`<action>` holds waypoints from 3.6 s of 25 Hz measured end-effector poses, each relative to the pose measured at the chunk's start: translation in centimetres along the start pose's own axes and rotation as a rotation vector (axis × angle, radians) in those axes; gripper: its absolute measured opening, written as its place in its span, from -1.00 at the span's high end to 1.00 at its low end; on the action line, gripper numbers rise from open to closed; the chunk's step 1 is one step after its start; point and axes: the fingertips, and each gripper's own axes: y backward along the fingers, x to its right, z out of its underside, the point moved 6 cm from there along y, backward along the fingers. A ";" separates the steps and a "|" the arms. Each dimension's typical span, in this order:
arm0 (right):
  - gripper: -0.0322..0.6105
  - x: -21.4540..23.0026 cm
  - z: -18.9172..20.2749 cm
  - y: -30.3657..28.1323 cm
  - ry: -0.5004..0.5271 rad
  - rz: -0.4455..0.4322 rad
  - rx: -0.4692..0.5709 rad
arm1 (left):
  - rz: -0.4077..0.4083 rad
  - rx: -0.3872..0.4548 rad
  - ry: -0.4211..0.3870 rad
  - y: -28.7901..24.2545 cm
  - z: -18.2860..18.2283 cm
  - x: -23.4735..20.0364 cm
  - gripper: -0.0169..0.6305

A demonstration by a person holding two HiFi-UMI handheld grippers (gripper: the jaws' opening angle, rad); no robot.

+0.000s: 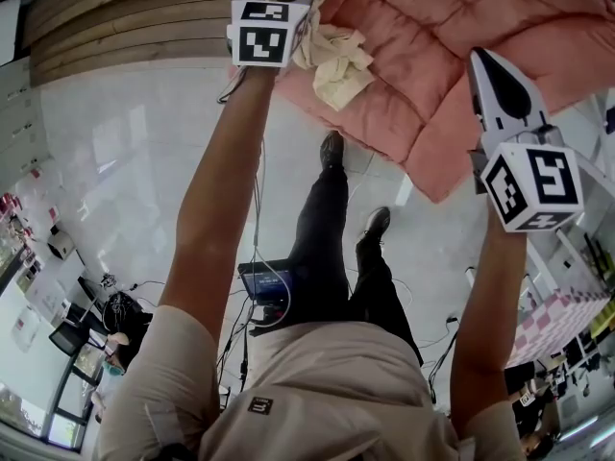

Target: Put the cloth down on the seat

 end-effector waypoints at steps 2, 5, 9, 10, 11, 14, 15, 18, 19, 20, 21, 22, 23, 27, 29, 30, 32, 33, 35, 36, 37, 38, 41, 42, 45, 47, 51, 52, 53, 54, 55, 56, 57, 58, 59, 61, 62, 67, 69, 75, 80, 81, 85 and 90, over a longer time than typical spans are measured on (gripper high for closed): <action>0.92 -0.3 -0.4 0.2 0.005 -0.004 0.007 | -0.006 -0.001 -0.015 0.8 -0.3 0.1 0.04; 0.92 -0.9 -1.1 0.7 0.015 -0.012 0.019 | -0.013 0.021 -0.031 2.2 -1.2 -0.1 -0.02; 0.92 -1.3 -1.9 1.8 0.027 -0.016 0.033 | -0.002 0.066 -0.043 4.5 -3.3 0.0 -0.03; 0.92 -1.4 -2.1 2.2 0.029 -0.016 0.036 | 0.002 0.079 -0.048 5.2 -4.0 0.1 -0.03; 0.92 -1.5 -2.3 2.7 0.031 -0.016 0.040 | 0.007 0.093 -0.055 5.9 -4.8 0.4 -0.03; 0.92 -1.6 -2.9 4.2 0.036 -0.014 0.057 | 0.027 0.146 -0.084 8.0 -7.2 1.6 -0.02; 0.92 -1.6 -3.0 4.7 0.038 -0.014 0.065 | 0.033 0.162 -0.096 8.7 -7.9 2.2 0.01; 0.92 -1.5 -3.8 6.4 0.044 -0.012 0.091 | 0.033 0.212 -0.137 10.9 -10.0 3.6 0.22; 0.92 -1.4 -4.1 7.0 0.046 -0.010 0.100 | 0.026 0.231 -0.149 11.7 -10.7 4.0 0.29; 0.92 -1.5 -4.5 7.7 0.049 -0.008 0.108 | 0.021 0.251 -0.159 12.7 -11.5 4.3 0.36; 0.92 -1.5 -5.0 8.4 0.053 -0.005 0.118 | 0.019 0.270 -0.166 13.7 -12.2 4.5 0.42; 0.92 -1.6 -5.5 9.0 0.058 -0.003 0.128 | 0.019 0.291 -0.172 14.7 -13.0 4.8 0.50; 0.92 -1.8 -6.0 9.6 0.063 -0.001 0.138 | 0.021 0.313 -0.174 15.9 -13.8 5.0 0.58; 0.92 -2.5 -7.8 13.0 0.078 0.005 0.171 | 0.045 0.374 -0.171 21.5 -17.1 7.0 0.83; 0.92 -2.9 -8.7 14.9 0.085 0.005 0.187 | 0.054 0.413 -0.177 24.4 -18.9 8.0 0.87; 0.92 -3.1 -9.1 15.9 0.089 0.004 0.195 | 0.060 0.429 -0.179 25.9 -19.7 8.5 0.88; 0.92 -3.8 -10.0 17.7 0.092 0.002 0.214 | 0.073 0.457 -0.184 28.8 -21.4 9.5 0.88; 0.92 -4.1 -10.6 18.5 0.092 0.000 0.226 | 0.078 0.475 -0.188 30.3 -22.2 9.8 0.89; 0.92 -4.7 -11.7 20.2 0.092 -0.005 0.256 | 0.090 0.513 -0.200 33.2 -23.8 10.5 0.89; 0.92 -5.0 -12.3 21.1 0.095 -0.009 0.272 | 0.094 0.534 -0.208 34.6 -24.5 10.9 0.89; 0.92 -5.3 -12.8 22.1 0.099 -0.015 0.286 | 0.094 0.556 -0.217 36.0 -25.2 11.5 0.89; 0.92 -5.7 -13.3 23.2 0.106 -0.021 0.297 | 0.092 0.578 -0.227 37.4 -25.8 12.0 0.89; 0.92 -6.6 -14.5 26.5 0.129 -0.036 0.324 | 0.103 0.608 -0.239 41.1 -27.2 14.1 0.89; 0.92 -6.8 -14.8 27.6 0.137 -0.039 0.331 | 0.113 0.609 -0.238 42.2 -27.5 15.0 0.89; 0.92 -7.5 -15.9 31.0 0.159 -0.043 0.350 | 0.132 0.628 -0.250 45.5 -28.3 17.3 0.89; 0.92 -8.1 -16.9 33.2 0.170 -0.046 0.361 | 0.137 0.663 -0.269 47.7 -28.9 18.5 0.89; 0.92 -9.0 -18.2 37.2 0.177 -0.052 0.397 | 0.150 0.676 -0.295 52.0 -29.8 21.1 0.89; 0.92 -9.2 -18.4 38.1 0.179 -0.053 0.407 | 0.154 0.666 -0.298 52.9 -29.8 21.7 0.89; 0.92 -9.5 -18.6 39.0 0.182 -0.055 0.414 | 0.157 0.666 -0.301 53.7 -29.8 22.3 0.89; 0.92 -9.9 -18.6 39.8 0.186 -0.057 0.418 | 0.159 0.673 -0.305 54.6 -29.8 22.8 0.89; 0.92 -10.3 -18.7 40.6 0.191 -0.060 0.420 | 0.161 0.681 -0.309 55.4 -29.8 23.4 0.89; 0.92 -10.8 -18.8 41.4 0.197 -0.063 0.420 | 0.163 0.689 -0.314 56.2 -29.7 23.9 0.89; 0.92 -11.2 -18.9 42.1 0.203 -0.065 0.421 | 0.166 0.697 -0.320 57.0 -29.7 24.4 0.89; 0.92 -11.6 -18.9 42.8 0.209 -0.066 0.425 | 0.169 0.704 -0.326 57.8 -29.7 25.0 0.89; 0.92 -11.9 -18.9 43.6 0.214 -0.068 0.432 | 0.173 0.711 -0.330 58.5 -29.7 25.5 0.89; 0.93 -12.5 -19.0 45.1 0.226 -0.070 0.446 | 0.179 0.722 -0.339 59.9 -29.6 26.7 0.89; 0.92 -12.8 -19.0 45.8 0.232 -0.070 0.453 | 0.180 0.726 -0.343 60.7 -29.5 27.1 0.89; 0.93 -14.2 -19.0 48.8 0.258 -0.074 0.480 | 0.179 0.741 -0.361 63.6 -28.9 29.1 0.89; 0.93 -14.6 -18.7 49.6 0.276 -0.068 0.481 | 0.177 0.742 -0.365 64.5 -28.6 29.8 0.89; 0.93 -16.0 -17.9 51.6 0.324 -0.062 0.480 | 0.172 0.742 -0.370 66.4 -27.4 31.0 0.89; 0.93 -16.5 -17.3 52.2 0.318 -0.064 0.471 | 0.171 0.738 -0.363 67.0 -26.7 31.3 0.89; 0.93 -16.5 -17.1 52.3 0.316 -0.066 0.470 | 0.171 0.737 -0.361 67.1 -26.5 31.4 0.89; 0.93 -16.9 -16.8 52.3 0.312 -0.072 0.464 | 0.164 0.731 -0.358 67.4 -26.0 31.3 0.89; 0.93 -17.6 -16.6 51.9 0.311 -0.082 0.453 | 0.151 0.726 -0.352 67.7 -25.4 30.7 0.89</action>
